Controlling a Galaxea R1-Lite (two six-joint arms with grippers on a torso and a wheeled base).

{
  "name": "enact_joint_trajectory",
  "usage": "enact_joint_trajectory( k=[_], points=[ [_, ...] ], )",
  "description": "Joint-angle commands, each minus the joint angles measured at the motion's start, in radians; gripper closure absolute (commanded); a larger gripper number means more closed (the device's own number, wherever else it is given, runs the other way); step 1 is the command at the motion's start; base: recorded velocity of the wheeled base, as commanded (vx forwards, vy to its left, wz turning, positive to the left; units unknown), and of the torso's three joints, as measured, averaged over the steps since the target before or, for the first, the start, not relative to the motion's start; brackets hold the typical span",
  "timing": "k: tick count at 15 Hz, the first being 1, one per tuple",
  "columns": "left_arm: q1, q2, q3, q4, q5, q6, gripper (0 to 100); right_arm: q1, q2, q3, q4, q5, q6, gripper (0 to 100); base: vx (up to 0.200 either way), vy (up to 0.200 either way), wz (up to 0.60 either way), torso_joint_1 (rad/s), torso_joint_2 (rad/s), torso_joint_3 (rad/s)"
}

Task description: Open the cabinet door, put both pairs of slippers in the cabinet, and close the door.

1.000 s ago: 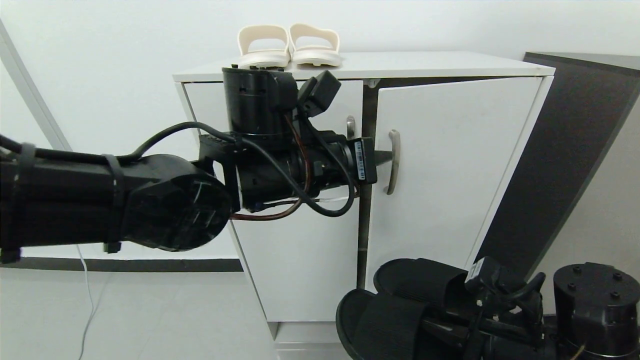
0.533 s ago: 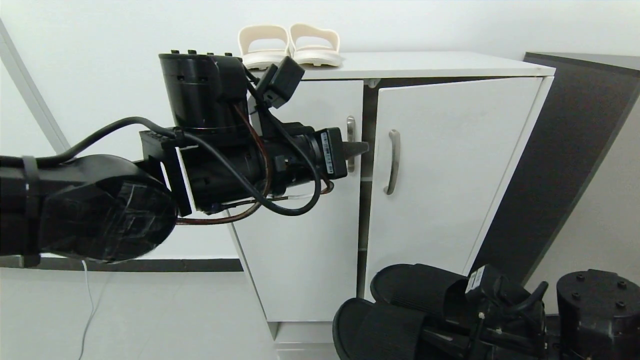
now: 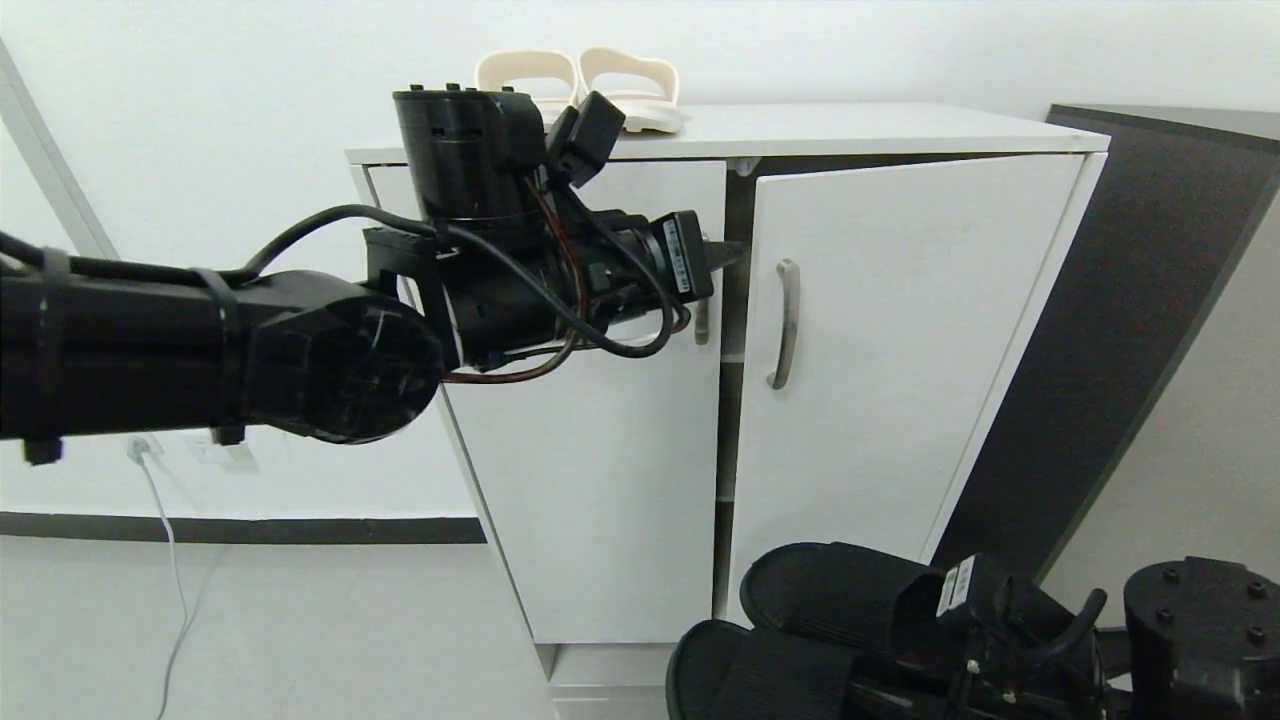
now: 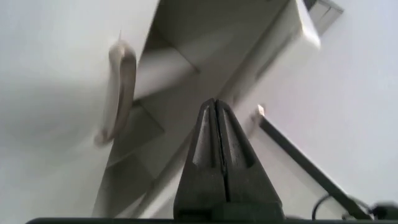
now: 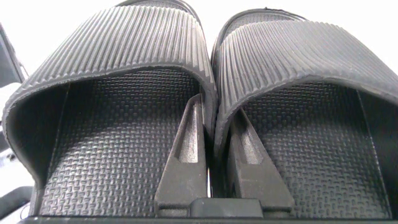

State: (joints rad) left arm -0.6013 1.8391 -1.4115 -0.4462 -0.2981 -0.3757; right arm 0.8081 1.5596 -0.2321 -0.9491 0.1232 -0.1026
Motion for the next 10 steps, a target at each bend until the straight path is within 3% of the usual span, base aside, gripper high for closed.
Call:
enact_joint_trajectory(
  k=[1,8,10],
  points=[
    [0.0,0.071,-0.063,0.009,-0.001,-0.008,100,0.002,-0.001,0.005,0.0,0.001,-0.003,100,0.0,0.0,0.0,0.0,0.0,0.0],
    [0.0,0.127,-0.118,0.017,-0.001,-0.009,100,0.003,0.005,0.01,0.0,0.001,-0.005,100,0.0,0.0,0.0,0.0,0.0,0.0],
    [0.0,0.126,-0.112,0.015,0.0,-0.014,100,0.005,0.005,0.011,0.0,0.001,-0.003,100,-0.2,0.0,0.0,0.005,0.0,0.002]
  ],
)
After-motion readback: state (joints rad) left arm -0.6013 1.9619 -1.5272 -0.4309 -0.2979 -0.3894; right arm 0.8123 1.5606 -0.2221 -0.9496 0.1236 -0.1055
